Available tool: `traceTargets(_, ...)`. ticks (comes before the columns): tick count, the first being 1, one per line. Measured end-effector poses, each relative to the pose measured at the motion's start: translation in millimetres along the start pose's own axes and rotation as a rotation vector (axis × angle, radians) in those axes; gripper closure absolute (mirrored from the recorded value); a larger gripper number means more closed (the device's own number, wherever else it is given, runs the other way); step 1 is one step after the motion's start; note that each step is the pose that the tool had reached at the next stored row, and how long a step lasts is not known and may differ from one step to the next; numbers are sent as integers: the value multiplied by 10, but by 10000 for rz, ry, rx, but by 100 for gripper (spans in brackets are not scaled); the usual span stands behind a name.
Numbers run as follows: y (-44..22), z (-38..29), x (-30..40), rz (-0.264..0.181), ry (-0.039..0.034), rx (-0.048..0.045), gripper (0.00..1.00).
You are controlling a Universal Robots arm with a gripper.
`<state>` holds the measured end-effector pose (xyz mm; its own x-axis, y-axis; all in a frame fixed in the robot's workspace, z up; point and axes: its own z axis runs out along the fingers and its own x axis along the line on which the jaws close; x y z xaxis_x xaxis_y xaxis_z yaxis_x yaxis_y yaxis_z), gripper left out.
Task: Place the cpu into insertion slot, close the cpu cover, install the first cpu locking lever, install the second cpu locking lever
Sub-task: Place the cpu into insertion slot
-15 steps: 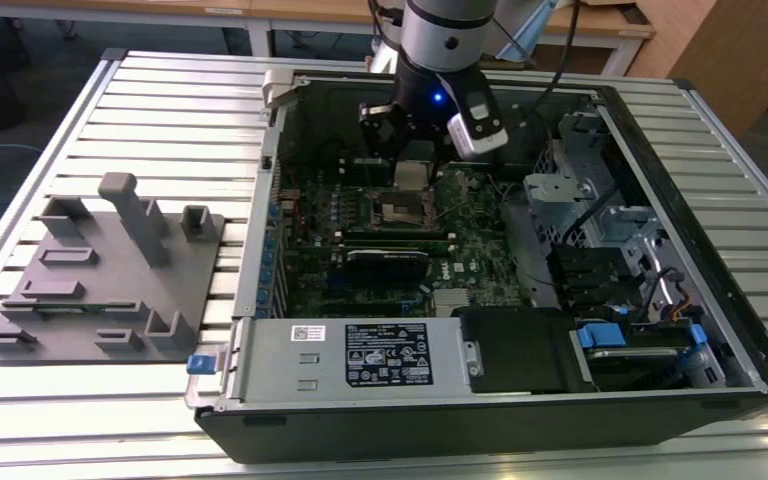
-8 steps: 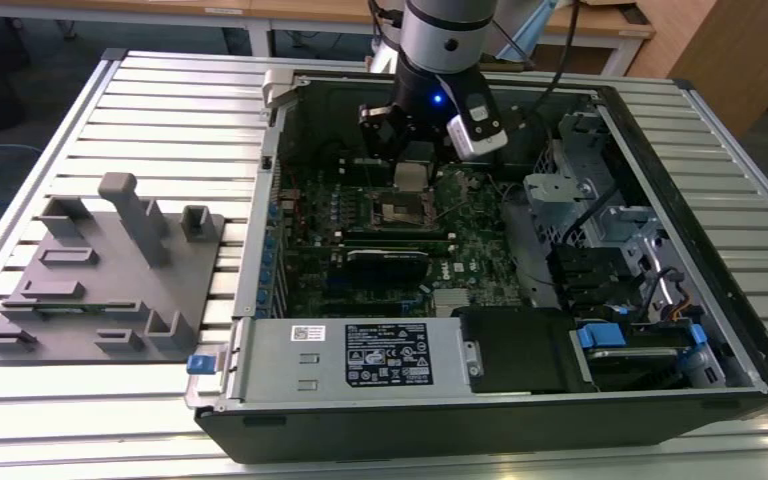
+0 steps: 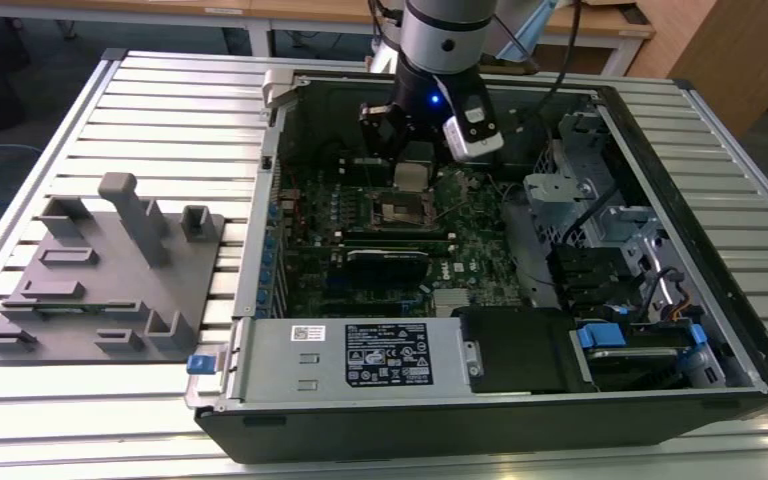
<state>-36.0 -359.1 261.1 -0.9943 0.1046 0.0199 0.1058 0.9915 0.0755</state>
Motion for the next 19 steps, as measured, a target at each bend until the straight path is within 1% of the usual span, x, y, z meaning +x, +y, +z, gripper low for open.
traceTargets(4, 0, 2, 0, 579, -44, -11, 46)
traceTargets(11, 0, 2, 0, 631, -48, -12, 46)
traceTargets(13, 0, 2, 0, 764, -58, -15, 46)
traceTargets(19, -1, 4, 0, 1793, -136, -35, 46)
